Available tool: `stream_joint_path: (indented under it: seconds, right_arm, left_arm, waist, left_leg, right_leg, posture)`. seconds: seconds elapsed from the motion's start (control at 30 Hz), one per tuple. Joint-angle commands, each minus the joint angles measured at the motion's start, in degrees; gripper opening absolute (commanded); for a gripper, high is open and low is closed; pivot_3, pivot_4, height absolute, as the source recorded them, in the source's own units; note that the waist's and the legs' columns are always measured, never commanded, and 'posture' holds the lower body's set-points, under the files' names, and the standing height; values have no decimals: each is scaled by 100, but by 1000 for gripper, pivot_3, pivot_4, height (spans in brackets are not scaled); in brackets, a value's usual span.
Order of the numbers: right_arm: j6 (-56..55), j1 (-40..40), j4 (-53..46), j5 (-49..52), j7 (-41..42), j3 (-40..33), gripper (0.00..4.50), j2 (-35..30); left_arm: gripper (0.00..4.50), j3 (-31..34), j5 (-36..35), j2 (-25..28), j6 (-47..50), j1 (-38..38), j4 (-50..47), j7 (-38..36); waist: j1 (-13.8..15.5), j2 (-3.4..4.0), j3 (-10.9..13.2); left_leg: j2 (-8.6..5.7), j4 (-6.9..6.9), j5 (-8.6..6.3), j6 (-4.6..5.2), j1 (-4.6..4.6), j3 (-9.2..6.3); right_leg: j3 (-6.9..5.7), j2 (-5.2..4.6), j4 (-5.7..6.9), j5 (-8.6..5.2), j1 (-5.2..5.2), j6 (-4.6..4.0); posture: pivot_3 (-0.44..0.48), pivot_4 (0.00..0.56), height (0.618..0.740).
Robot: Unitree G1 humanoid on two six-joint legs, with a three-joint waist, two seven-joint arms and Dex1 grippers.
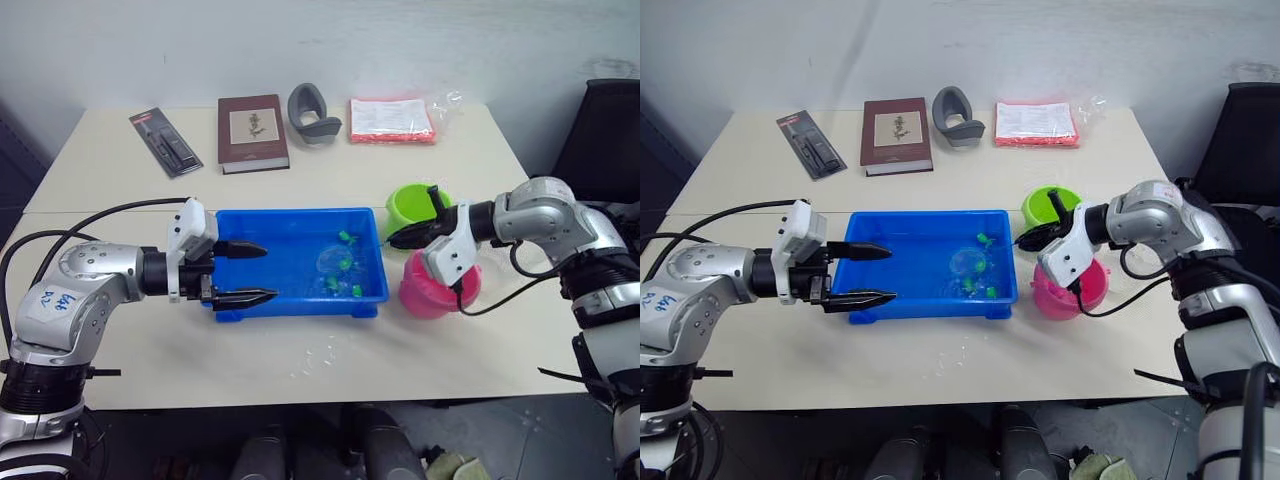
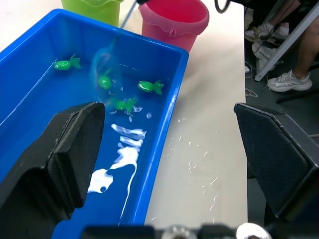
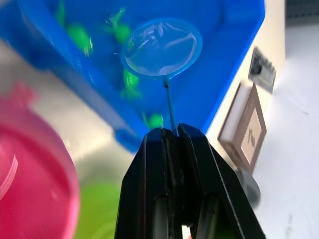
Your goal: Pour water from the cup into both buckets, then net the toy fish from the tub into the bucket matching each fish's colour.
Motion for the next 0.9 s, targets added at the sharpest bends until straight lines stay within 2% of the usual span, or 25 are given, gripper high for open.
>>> stream_joint_path:
  seconds: [0.03, 0.27, 0.63, 0.9]
  right_arm:
    - [-115, -244, 85, -43, -259, -115, 0, -169]
    - [-381, -112, -50, 429, 148, 96, 0, -427]
    - [-605, -98, -30, 347, 248, 253, 0, -616]
    - [-412, 442, -824, 836, 465, 460, 0, -640]
  left_arm:
    - [4475, 131, -121, 49, -51, 0, -175, 72]
    - [4475, 0, -99, -45, -158, -29, -118, 124]
    - [4475, -208, -65, -120, -309, -166, 41, 116]
    - [4475, -115, -102, -49, -288, -149, 38, 121]
  waist:
    - [0, 0, 0]
    - [4, 0, 0]
    - [0, 1, 1]
    - [12, 1, 1]
  left_leg:
    - [0, 0, 0, -1, 0, 0]
    - [0, -1, -1, -1, 0, -1]
    - [2, -2, 1, -4, 1, -2]
    - [1, -2, 0, -3, -3, -4]
  right_leg:
    - [0, 0, 0, 0, 0, -1]
    - [-1, 0, 0, -1, 0, -1]
    - [-3, 2, 0, -1, 1, -2]
    - [-5, 1, -4, -1, 1, -2]
  posture:
    - [0, 150, 740]
    - [0, 150, 740]
    - [0, 150, 740]
    - [0, 150, 740]
